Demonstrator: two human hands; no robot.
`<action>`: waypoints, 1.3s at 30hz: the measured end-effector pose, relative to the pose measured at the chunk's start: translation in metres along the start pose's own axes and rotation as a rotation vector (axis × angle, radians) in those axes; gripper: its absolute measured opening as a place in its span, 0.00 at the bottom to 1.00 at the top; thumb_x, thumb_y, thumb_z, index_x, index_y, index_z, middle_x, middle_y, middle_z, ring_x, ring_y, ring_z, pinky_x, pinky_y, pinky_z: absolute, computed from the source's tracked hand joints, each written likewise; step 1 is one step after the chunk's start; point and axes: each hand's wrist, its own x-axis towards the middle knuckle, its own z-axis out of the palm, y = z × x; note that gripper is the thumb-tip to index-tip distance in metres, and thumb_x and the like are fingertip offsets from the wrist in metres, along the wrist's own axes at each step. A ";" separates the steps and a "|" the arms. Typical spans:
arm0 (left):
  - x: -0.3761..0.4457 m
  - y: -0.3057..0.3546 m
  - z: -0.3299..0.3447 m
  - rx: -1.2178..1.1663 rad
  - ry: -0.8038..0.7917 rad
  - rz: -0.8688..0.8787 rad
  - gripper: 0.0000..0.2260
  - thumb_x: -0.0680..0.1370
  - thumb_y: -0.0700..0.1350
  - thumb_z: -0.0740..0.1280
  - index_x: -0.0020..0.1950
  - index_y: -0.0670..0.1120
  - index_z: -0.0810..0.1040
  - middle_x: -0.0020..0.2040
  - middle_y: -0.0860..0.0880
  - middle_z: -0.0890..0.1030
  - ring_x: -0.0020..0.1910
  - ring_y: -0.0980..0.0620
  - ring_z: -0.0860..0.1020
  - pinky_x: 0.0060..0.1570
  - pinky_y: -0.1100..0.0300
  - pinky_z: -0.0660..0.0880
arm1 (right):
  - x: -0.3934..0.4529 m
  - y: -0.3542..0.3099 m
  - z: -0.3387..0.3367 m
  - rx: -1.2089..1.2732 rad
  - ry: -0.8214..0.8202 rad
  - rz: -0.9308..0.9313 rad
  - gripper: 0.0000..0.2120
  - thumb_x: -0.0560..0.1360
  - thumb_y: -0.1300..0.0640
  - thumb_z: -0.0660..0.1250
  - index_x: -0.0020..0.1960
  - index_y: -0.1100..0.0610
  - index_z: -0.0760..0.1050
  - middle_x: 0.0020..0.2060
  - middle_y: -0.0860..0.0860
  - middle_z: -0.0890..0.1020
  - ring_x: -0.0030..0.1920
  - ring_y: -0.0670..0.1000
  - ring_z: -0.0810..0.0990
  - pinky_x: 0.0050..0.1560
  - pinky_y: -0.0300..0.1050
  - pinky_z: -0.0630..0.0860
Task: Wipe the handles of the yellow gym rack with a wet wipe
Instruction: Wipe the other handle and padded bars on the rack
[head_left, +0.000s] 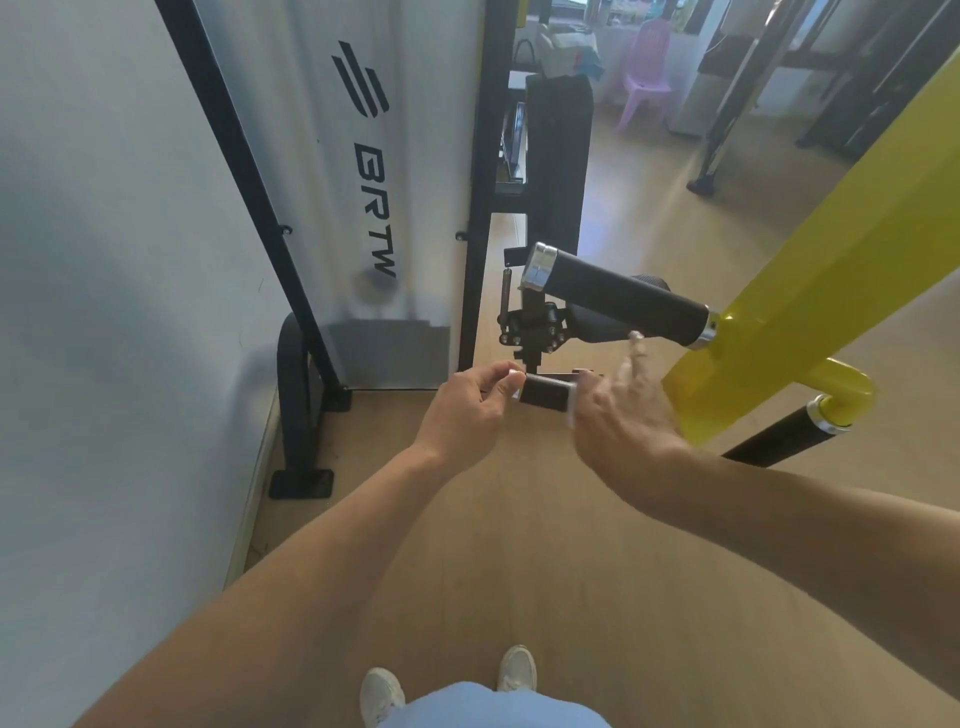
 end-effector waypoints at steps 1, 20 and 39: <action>-0.001 0.000 0.001 0.015 0.003 0.015 0.16 0.83 0.54 0.62 0.67 0.50 0.79 0.62 0.51 0.83 0.60 0.52 0.80 0.64 0.53 0.76 | 0.010 -0.009 0.001 0.111 0.075 -0.040 0.22 0.80 0.57 0.43 0.63 0.63 0.70 0.50 0.60 0.81 0.57 0.63 0.78 0.75 0.66 0.49; 0.002 -0.009 -0.005 0.107 0.019 0.013 0.18 0.80 0.62 0.59 0.63 0.54 0.79 0.55 0.55 0.85 0.54 0.52 0.82 0.58 0.47 0.78 | 0.013 -0.013 0.009 0.390 0.194 -0.040 0.15 0.79 0.58 0.55 0.64 0.61 0.67 0.57 0.60 0.80 0.63 0.63 0.75 0.77 0.62 0.50; -0.002 -0.010 0.005 0.069 0.046 -0.006 0.18 0.81 0.60 0.60 0.64 0.53 0.78 0.58 0.53 0.84 0.58 0.51 0.80 0.62 0.48 0.76 | -0.009 0.001 -0.006 -0.001 -0.028 0.002 0.16 0.82 0.57 0.51 0.63 0.64 0.69 0.53 0.62 0.80 0.59 0.63 0.77 0.74 0.67 0.52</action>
